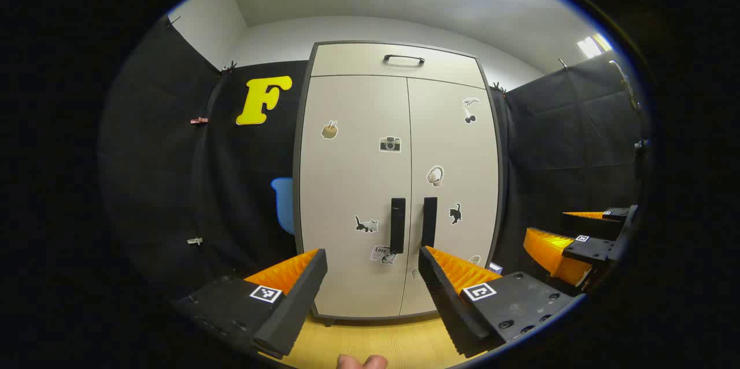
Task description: Open the right door of the double-door shoe cabinet with the right hand, and open the left door with the left hand.
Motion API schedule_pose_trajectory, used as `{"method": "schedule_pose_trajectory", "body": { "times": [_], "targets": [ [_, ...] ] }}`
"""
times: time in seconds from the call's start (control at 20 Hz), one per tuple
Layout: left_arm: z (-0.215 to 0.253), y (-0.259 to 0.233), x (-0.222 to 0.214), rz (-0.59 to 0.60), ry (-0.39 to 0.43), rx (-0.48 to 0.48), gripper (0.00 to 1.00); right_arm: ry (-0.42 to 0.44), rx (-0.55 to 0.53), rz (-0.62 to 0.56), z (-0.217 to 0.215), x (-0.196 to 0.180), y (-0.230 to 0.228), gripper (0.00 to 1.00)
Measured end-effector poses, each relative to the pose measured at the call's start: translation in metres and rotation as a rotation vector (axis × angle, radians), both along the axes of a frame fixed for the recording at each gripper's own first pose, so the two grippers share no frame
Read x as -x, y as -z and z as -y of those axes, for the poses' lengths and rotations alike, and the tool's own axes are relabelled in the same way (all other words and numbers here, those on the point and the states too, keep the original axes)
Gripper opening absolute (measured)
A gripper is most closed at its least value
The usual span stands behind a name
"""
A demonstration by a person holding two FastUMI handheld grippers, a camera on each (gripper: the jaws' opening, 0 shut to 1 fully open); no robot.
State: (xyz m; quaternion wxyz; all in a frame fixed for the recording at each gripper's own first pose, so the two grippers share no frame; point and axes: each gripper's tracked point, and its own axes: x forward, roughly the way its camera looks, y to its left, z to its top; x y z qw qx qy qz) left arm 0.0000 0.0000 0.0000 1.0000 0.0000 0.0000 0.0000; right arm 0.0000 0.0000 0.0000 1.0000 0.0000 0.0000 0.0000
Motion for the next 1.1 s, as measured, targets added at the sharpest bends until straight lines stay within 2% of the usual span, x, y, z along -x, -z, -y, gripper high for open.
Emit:
{"method": "schedule_pose_trajectory", "body": {
  "times": [1.1],
  "targets": [
    [-0.009, 0.009, -0.002, -0.029, -0.032, -0.025, 0.98, 0.009, -0.006, -0.050, -0.001, -0.008, 0.012, 0.97]
  ]
}}
